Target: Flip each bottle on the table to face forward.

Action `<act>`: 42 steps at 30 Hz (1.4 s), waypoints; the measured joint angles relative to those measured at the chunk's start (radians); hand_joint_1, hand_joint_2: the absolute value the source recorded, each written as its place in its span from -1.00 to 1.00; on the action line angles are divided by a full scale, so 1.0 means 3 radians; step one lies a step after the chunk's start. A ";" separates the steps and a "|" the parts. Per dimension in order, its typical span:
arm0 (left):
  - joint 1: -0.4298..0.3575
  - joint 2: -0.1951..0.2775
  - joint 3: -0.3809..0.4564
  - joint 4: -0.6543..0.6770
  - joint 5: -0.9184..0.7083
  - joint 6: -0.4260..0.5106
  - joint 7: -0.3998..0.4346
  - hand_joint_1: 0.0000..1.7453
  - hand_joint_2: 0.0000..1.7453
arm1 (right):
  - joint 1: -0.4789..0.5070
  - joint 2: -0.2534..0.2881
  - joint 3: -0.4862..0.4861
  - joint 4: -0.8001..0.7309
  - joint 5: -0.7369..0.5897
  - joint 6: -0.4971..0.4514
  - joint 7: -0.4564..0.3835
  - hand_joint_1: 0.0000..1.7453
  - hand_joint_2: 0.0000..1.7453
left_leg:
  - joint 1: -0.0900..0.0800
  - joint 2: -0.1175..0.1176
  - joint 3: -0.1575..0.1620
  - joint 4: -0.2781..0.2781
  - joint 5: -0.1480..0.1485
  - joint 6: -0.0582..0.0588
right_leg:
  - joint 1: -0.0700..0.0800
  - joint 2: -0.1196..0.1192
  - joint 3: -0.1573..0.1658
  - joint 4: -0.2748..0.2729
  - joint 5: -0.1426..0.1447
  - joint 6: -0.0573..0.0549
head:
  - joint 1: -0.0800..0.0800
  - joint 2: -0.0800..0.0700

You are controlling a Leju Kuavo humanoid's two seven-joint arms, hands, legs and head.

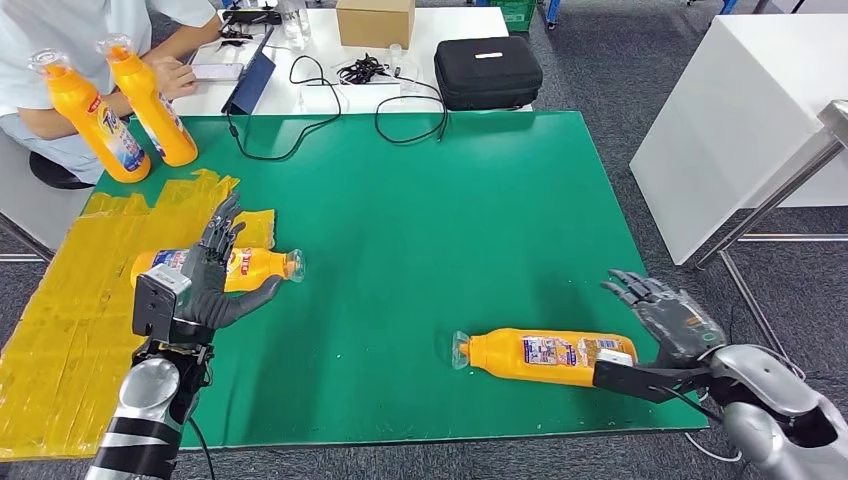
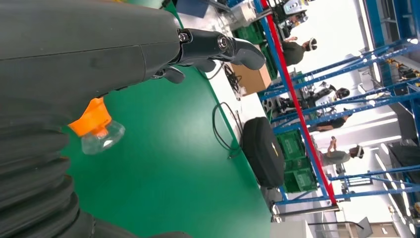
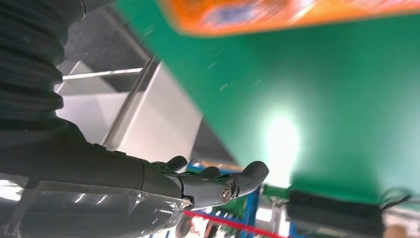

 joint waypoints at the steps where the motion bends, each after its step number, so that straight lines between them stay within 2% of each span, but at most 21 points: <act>1: -0.0009 -0.0005 -0.0010 0.0006 0.0001 0.0000 0.0000 -1.00 1.00 | -0.0043 0.0052 0.0065 0.0059 0.0008 -0.0011 -0.0001 -1.00 1.00 | 0.0000 0.0000 0.0000 0.0000 0.0000 0.0000 | 0.0000 0.0000 0.0000 0.0000 0.0000 0.0000 | 0.0000 0.0000; 13: -0.0082 -0.0040 -0.0076 0.0069 0.0020 -0.0002 0.0003 -1.00 1.00 | -0.0384 0.0547 0.0589 0.0593 0.0050 -0.0055 -0.0041 -1.00 1.00 | 0.0000 -0.0003 -0.0001 0.0000 0.0002 0.0001 | 0.0000 -0.0001 0.0001 0.0000 0.0000 0.0000 | 0.0000 0.0000; 28: -0.0101 -0.0047 -0.0079 0.0103 0.0037 -0.0005 0.0004 -1.00 1.00 | -0.0539 0.0716 0.0802 0.0866 0.0052 -0.0019 -0.0045 -1.00 1.00 | 0.0000 -0.0003 -0.0001 0.0000 0.0003 0.0001 | -0.0001 -0.0001 0.0001 0.0000 0.0000 0.0000 | 0.0000 0.0000; 29: -0.0107 -0.0047 -0.0079 0.0111 0.0044 -0.0005 0.0004 -1.00 1.00 | -0.0563 0.0713 0.0829 0.0898 0.0052 0.0007 -0.0036 -0.92 1.00 | 0.0000 -0.0003 -0.0001 0.0000 0.0003 0.0001 | -0.0001 -0.0001 0.0001 0.0000 0.0000 0.0000 | 0.0000 0.0000; 33: -0.0130 -0.0047 -0.0079 0.0139 0.0065 -0.0005 0.0004 -1.00 1.00 | -0.0673 0.0687 0.0923 0.1040 0.0044 0.0061 0.0043 0.86 1.00 | 0.0000 -0.0002 -0.0001 0.0000 0.0003 0.0001 | -0.0001 -0.0001 0.0001 0.0000 0.0001 0.0000 | 0.0001 0.0000; 35: -0.0134 -0.0048 -0.0080 0.0147 0.0071 -0.0005 0.0006 -1.00 1.00 | -0.0729 0.0687 0.0957 0.1119 0.0087 0.0056 0.0112 0.98 1.00 | 0.0000 -0.0002 -0.0001 0.0000 0.0003 0.0001 | -0.0001 -0.0001 0.0001 0.0000 0.0001 0.0000 | 0.0001 0.0000; 42: -0.0140 -0.0050 -0.0094 0.0177 0.0109 -0.0027 0.0035 -1.00 1.00 | -0.0930 0.0663 0.1120 0.1350 0.0305 0.0098 0.0207 1.00 1.00 | -0.0001 -0.0006 0.0002 0.0000 0.0003 0.0001 | -0.0002 -0.0001 0.0004 0.0000 0.0001 0.0000 | 0.0001 0.0000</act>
